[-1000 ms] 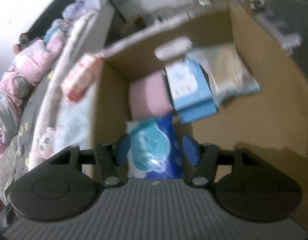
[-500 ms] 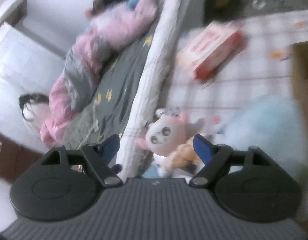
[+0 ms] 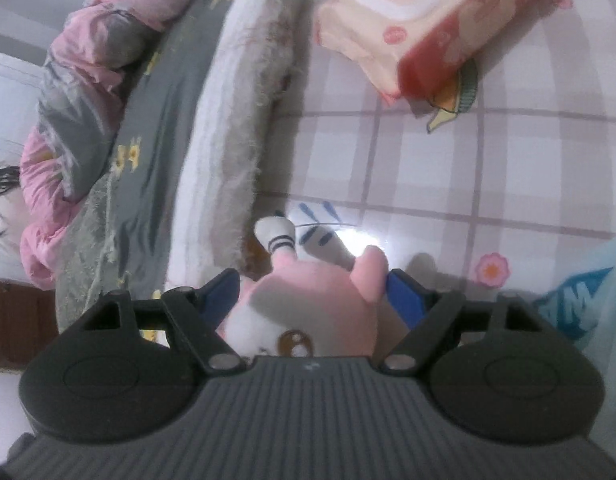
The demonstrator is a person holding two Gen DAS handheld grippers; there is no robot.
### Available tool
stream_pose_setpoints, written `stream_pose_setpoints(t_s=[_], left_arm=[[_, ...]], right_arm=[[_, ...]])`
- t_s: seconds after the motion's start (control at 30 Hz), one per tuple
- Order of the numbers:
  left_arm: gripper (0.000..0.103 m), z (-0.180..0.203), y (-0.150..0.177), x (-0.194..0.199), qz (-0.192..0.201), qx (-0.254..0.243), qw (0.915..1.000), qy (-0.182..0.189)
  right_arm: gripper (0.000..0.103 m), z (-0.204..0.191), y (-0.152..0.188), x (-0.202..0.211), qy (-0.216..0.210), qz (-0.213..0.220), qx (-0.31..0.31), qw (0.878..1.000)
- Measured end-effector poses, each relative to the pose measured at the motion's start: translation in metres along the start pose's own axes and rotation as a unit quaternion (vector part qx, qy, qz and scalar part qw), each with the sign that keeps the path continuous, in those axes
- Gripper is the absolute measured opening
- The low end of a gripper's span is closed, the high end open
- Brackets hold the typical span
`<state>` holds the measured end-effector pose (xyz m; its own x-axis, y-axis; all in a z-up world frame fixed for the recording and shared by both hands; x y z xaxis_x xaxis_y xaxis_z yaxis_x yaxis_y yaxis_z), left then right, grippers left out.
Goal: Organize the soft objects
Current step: 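Move the right tool to the pink plush toy and grasp its body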
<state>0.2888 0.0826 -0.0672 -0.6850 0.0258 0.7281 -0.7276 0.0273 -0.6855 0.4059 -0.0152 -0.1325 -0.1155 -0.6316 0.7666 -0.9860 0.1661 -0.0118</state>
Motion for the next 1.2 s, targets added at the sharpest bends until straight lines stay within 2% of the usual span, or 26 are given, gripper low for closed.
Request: stream_pose_setpoints(t_s=[0.2, 0.23, 0.33, 0.53, 0.73, 0.87, 0.97, 1.0, 1.07, 1.13, 1.2], left_arm=[[0.081, -0.001, -0.004, -0.003, 0.006, 0.015, 0.9999, -0.003], [0.076, 0.001, -0.006, -0.002, 0.01, 0.014, 0.9998, 0.005], [0.078, 0.003, -0.012, 0.004, 0.016, 0.005, 0.9998, -0.005], [0.078, 0.003, -0.024, 0.031, 0.05, 0.002, 0.9987, -0.008], [0.08, 0.014, -0.04, 0.075, 0.101, -0.015, 0.9948, -0.009], [0.08, 0.03, -0.048, 0.11, 0.142, -0.034, 0.9893, -0.002], [0.078, 0.048, -0.055, 0.132, 0.168, -0.053, 0.9842, 0.016], [0.077, 0.055, -0.056, 0.139, 0.174, -0.057, 0.9826, 0.032], [0.082, 0.072, -0.058, 0.148, 0.173, -0.059, 0.9815, 0.057], [0.081, 0.092, -0.057, 0.157, 0.179, -0.083, 0.9784, 0.061], [0.081, 0.107, -0.053, 0.162, 0.182, -0.091, 0.9755, 0.083]], right_arm=[[0.073, 0.007, 0.0, -0.016, -0.033, -0.021, -0.034, 0.999], [0.072, 0.005, 0.001, -0.017, -0.036, -0.022, -0.033, 0.999], [0.066, -0.003, 0.003, -0.014, -0.045, -0.017, -0.028, 0.998], [0.064, -0.023, 0.01, 0.013, -0.063, 0.008, 0.0, 0.998], [0.064, -0.046, 0.025, 0.055, -0.087, 0.034, 0.03, 0.995], [0.064, -0.056, 0.039, 0.095, -0.107, 0.058, 0.049, 0.991], [0.063, -0.058, 0.052, 0.126, -0.121, 0.074, 0.058, 0.988], [0.062, -0.057, 0.058, 0.135, -0.127, 0.078, 0.06, 0.987], [0.048, -0.052, 0.069, 0.155, -0.153, 0.073, 0.051, 0.984], [0.047, -0.044, 0.077, 0.174, -0.16, 0.086, 0.043, 0.982], [0.047, -0.031, 0.082, 0.193, -0.164, 0.104, 0.037, 0.98]])
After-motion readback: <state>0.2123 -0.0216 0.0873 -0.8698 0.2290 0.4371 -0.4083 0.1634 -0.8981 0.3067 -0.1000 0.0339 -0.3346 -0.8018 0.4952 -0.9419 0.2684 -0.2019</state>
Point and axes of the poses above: each gripper's, at about its wrist camera, not at the fingertips, and x roughly against the way its jaws point, z to its right, y to its underside, the point moved 6 cm from there along -x, roughly the way its jaws point, and after that the axes turned 12 degrees about -x, right-handed, at the moved point
